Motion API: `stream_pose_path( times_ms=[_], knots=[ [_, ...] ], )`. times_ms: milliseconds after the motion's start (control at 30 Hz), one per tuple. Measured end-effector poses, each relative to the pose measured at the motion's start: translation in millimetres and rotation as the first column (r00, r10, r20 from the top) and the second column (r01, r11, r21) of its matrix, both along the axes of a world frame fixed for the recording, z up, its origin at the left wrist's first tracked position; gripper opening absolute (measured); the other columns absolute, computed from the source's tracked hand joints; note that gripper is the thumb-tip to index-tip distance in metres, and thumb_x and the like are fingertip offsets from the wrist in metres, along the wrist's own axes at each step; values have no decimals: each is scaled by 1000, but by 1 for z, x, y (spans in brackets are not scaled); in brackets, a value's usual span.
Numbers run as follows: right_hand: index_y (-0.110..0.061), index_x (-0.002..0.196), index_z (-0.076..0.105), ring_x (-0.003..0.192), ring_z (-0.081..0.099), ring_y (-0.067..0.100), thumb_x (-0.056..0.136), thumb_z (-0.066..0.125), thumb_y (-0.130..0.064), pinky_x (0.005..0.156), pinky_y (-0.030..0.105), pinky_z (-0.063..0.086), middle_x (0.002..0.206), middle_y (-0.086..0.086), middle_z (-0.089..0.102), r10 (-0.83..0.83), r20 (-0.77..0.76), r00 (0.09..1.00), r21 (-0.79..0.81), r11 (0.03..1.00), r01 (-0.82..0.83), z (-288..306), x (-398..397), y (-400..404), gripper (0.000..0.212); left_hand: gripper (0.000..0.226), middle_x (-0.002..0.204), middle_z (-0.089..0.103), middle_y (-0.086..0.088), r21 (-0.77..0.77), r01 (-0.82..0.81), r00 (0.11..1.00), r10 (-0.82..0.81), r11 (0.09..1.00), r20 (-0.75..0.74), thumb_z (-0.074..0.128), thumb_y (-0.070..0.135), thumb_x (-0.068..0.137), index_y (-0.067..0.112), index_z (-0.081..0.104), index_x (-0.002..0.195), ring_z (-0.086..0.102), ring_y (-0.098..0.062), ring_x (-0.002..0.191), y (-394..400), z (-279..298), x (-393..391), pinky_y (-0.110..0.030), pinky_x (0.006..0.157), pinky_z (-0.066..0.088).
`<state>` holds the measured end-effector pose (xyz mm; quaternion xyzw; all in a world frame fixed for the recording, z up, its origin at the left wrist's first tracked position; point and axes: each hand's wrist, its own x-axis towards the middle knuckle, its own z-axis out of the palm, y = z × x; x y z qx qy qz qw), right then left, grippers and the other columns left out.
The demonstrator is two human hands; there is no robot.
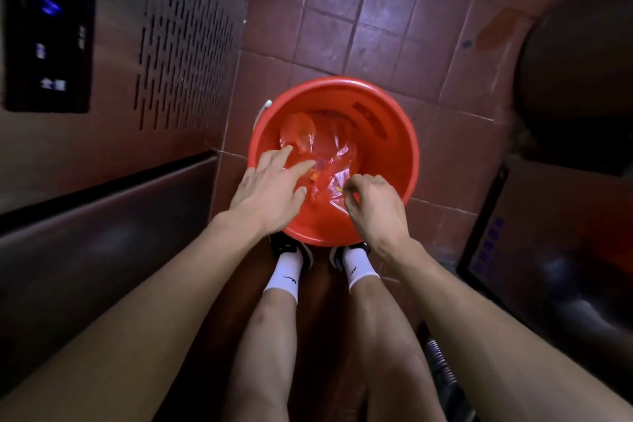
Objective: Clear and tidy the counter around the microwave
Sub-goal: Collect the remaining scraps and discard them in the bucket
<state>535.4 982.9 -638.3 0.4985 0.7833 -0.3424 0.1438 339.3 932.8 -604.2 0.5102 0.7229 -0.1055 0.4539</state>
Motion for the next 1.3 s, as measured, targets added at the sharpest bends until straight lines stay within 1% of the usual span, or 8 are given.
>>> stream_pose_path(
  times_ms=[100,200,367,700,833,1000,1233,1300],
  knots=[
    [-13,94,64,89,56,31,94,54,-18,72,43,46,89,5,66,3,10,1000,-2,1000,-3,-17,-5,1,12,54,163,17,-2,-21,40,999,-40,999,-8,45,38,100,41,30,151,9,-23,149,-2,-16,-2,-50,115,25],
    [-14,94,65,90,56,30,93,56,-18,71,41,46,91,4,67,-3,-7,1000,-5,1000,3,-28,-11,1,10,54,161,26,2,-26,58,998,-59,998,-4,44,38,100,33,32,152,14,-22,147,-5,-24,-3,-49,114,27],
    [-15,96,66,91,57,30,93,56,-18,73,42,47,92,6,68,2,-15,1000,-6,1000,-2,-44,-24,0,11,53,155,38,1,10,-1,1000,1,1000,-9,45,36,101,21,36,151,24,-18,144,-10,-32,-11,-44,113,28],
    [-14,98,67,93,61,33,91,56,-17,73,40,48,94,8,70,-7,-15,1000,-23,1000,6,-73,-62,-15,14,52,150,45,0,86,-54,999,54,995,-2,48,36,99,20,42,148,30,-17,141,-25,-31,-24,-42,115,30],
    [-14,107,67,97,62,33,91,56,-18,78,40,46,99,9,71,-20,14,1000,-29,999,20,-78,-63,-21,20,51,150,46,-1,108,-62,998,62,992,2,48,36,99,20,43,148,31,-17,141,-28,-33,-24,-41,115,31],
    [-18,114,66,104,62,35,91,54,-23,93,44,47,107,10,71,-4,98,995,-75,997,11,-71,-48,-22,27,51,150,45,-1,98,-81,997,80,992,11,48,35,99,21,44,147,32,-18,141,-34,-29,-22,-43,115,31],
    [-20,119,64,112,56,33,93,51,-25,85,41,42,117,8,68,49,207,977,-130,991,-22,-22,-23,-8,30,48,149,45,7,83,-77,996,75,994,38,48,34,99,23,46,145,33,-18,139,-35,1,-17,-43,113,32],
    [-19,123,64,115,55,33,94,51,-26,88,42,44,121,8,68,52,221,974,-152,988,-19,2,-17,-4,32,48,150,44,7,77,-71,997,68,995,37,47,35,99,24,45,146,32,-17,139,-34,19,-14,-41,112,31]
  ],
)
